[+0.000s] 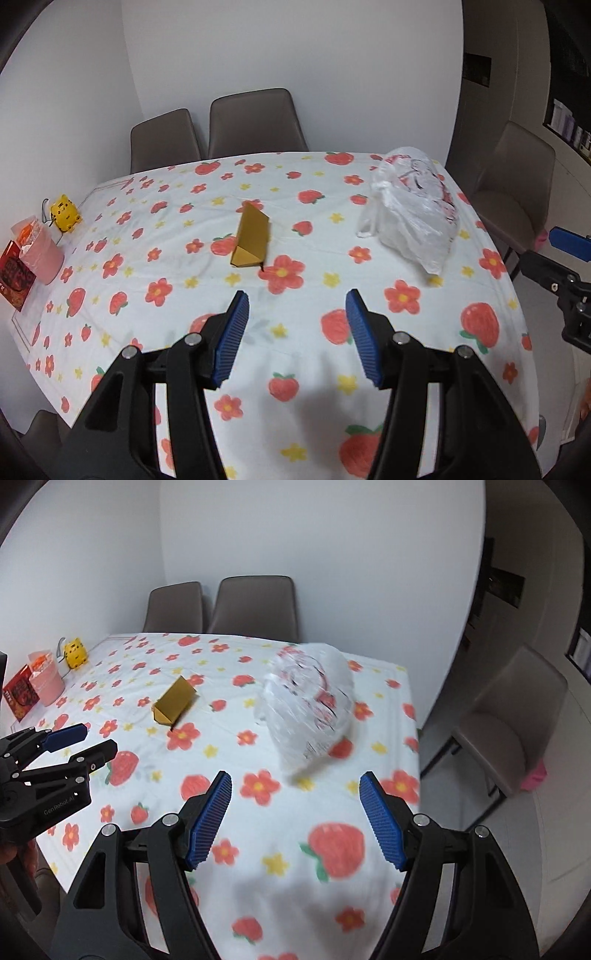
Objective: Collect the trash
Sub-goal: 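Grasp the gold box with the left tool while the right tool grasps the white plastic bag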
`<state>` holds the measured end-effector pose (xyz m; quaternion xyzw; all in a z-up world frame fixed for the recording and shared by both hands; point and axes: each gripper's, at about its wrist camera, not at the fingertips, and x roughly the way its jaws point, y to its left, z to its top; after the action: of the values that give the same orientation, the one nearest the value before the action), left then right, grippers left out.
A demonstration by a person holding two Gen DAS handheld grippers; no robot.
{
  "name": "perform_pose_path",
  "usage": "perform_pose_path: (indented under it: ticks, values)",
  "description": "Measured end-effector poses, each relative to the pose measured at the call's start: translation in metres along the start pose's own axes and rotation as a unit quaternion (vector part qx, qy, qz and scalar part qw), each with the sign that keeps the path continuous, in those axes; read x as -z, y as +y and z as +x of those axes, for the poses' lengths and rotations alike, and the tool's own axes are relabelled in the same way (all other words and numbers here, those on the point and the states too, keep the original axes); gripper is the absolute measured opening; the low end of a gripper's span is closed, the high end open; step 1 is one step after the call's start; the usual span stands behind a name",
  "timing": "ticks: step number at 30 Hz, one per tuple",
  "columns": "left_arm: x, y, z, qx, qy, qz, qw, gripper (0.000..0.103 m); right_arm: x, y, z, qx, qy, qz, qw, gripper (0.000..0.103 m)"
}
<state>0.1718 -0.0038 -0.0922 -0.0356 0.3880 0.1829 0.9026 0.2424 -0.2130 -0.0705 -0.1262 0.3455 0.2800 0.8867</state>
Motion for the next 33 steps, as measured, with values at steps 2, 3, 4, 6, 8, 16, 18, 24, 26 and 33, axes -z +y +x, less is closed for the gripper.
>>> perform_pose_path:
  ticks: [2, 3, 4, 6, 8, 16, 18, 24, 26, 33]
  values:
    - [-0.008, 0.011, 0.013, -0.004, 0.001, -0.011, 0.9999, 0.055, -0.017, 0.008, 0.022, -0.005, 0.001, -0.016, 1.0, 0.069]
    - [-0.011, 0.016, 0.02, -0.008, 0.002, -0.015, 0.9999, 0.055, -0.023, 0.008, 0.029, -0.008, 0.002, -0.021, 1.0, 0.069]
    - [-0.015, 0.02, 0.028, -0.011, 0.002, -0.019, 0.9998, 0.055, -0.031, 0.01, 0.041, -0.014, 0.003, -0.027, 1.0, 0.069]
    - [-0.022, 0.027, 0.044, -0.019, 0.005, -0.023, 0.9995, 0.055, -0.04, 0.009, 0.057, -0.019, 0.003, -0.037, 0.999, 0.069]
    - [-0.029, 0.032, 0.063, -0.018, 0.008, -0.031, 0.9993, 0.055, -0.051, 0.009, 0.075, -0.024, 0.005, -0.045, 0.999, 0.069]
    - [-0.047, 0.039, 0.141, -0.003, 0.035, -0.021, 0.9992, 0.055, -0.06, -0.002, 0.129, -0.009, 0.028, -0.047, 0.998, 0.069]
    - [-0.05, 0.039, 0.159, 0.002, 0.041, -0.007, 0.9991, 0.055, -0.057, -0.004, 0.139, -0.001, 0.037, -0.04, 0.999, 0.069]
    - [-0.056, 0.041, 0.203, 0.025, 0.055, 0.03, 0.9977, 0.055, -0.047, 0.0, 0.161, 0.029, 0.053, -0.025, 0.998, 0.069]
    - [-0.058, 0.042, 0.213, 0.031, 0.059, 0.039, 0.997, 0.055, -0.046, 0.002, 0.166, 0.038, 0.055, -0.024, 0.998, 0.069]
    - [-0.049, 0.042, 0.239, 0.046, 0.08, 0.048, 0.9946, 0.055, -0.041, 0.008, 0.176, 0.063, 0.064, -0.033, 0.995, 0.046]
